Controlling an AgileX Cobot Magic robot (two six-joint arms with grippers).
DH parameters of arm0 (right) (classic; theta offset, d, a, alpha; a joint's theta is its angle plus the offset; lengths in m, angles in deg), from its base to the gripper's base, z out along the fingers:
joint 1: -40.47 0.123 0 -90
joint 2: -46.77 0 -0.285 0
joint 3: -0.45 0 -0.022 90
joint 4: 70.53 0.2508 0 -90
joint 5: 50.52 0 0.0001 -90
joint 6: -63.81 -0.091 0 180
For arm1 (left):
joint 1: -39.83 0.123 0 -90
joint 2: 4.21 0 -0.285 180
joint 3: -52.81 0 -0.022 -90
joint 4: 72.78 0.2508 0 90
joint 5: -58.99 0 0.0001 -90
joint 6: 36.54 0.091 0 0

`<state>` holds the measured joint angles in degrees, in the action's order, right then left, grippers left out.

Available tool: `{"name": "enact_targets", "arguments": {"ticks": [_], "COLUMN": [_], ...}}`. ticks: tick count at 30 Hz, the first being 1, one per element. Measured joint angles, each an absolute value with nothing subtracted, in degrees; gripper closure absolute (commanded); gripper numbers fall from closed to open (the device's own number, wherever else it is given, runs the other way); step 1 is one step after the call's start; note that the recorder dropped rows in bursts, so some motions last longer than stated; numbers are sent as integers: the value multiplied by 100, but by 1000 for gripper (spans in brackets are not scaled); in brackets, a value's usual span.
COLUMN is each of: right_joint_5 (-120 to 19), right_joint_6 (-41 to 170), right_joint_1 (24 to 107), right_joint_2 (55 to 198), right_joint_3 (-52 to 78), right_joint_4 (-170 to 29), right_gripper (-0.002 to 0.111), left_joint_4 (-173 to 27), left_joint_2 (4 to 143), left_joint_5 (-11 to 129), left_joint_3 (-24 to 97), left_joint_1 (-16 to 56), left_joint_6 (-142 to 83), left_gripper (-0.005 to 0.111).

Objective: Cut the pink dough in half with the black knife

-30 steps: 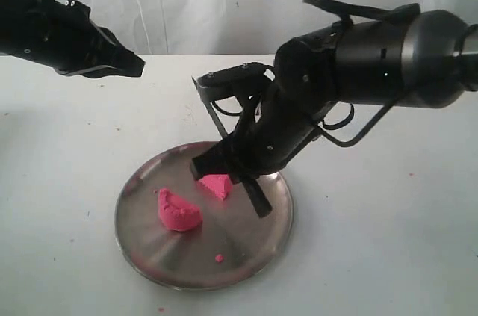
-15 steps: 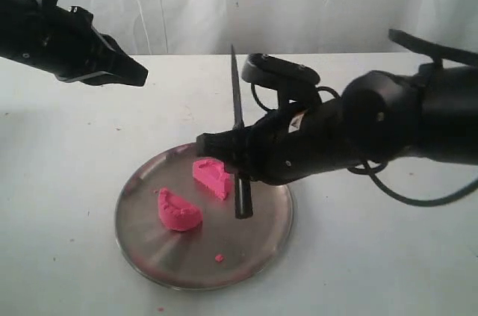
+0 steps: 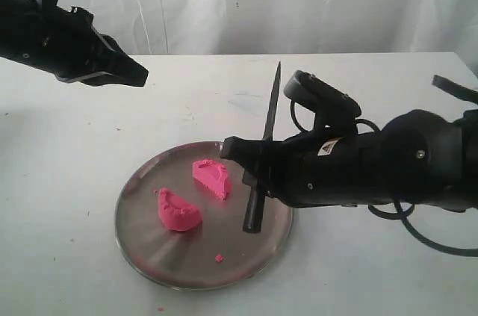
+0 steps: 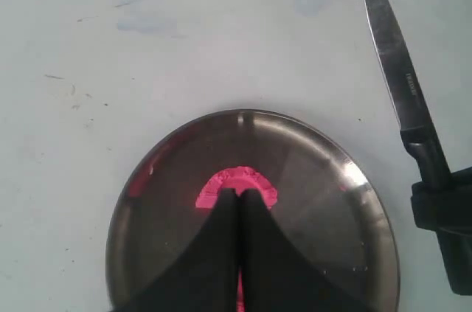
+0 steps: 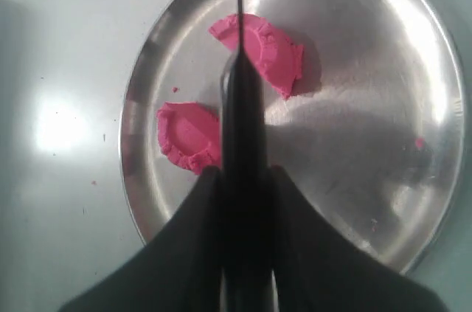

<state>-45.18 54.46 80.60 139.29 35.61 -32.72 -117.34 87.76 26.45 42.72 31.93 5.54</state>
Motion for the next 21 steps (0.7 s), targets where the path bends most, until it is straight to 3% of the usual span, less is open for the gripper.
{"name": "enact_targets", "arguments": {"ticks": [9,21], "right_joint_5": [-4919,-5103], "right_joint_6": [5535,7371], "right_joint_1": [8265,8098], "right_joint_2": [13916,13717], "right_joint_3": [3727,3788], "right_joint_4": [-2861,-2086], "right_gripper": [108,108], "left_joint_4": [-11734,-11734], "left_joint_2": [8776,8776], "left_joint_5": [2682,2682], "left_joint_3": [4272,4272], "left_joint_1": [3193,3193], "left_joint_6": [554,554], "left_gripper": [107,107]}}
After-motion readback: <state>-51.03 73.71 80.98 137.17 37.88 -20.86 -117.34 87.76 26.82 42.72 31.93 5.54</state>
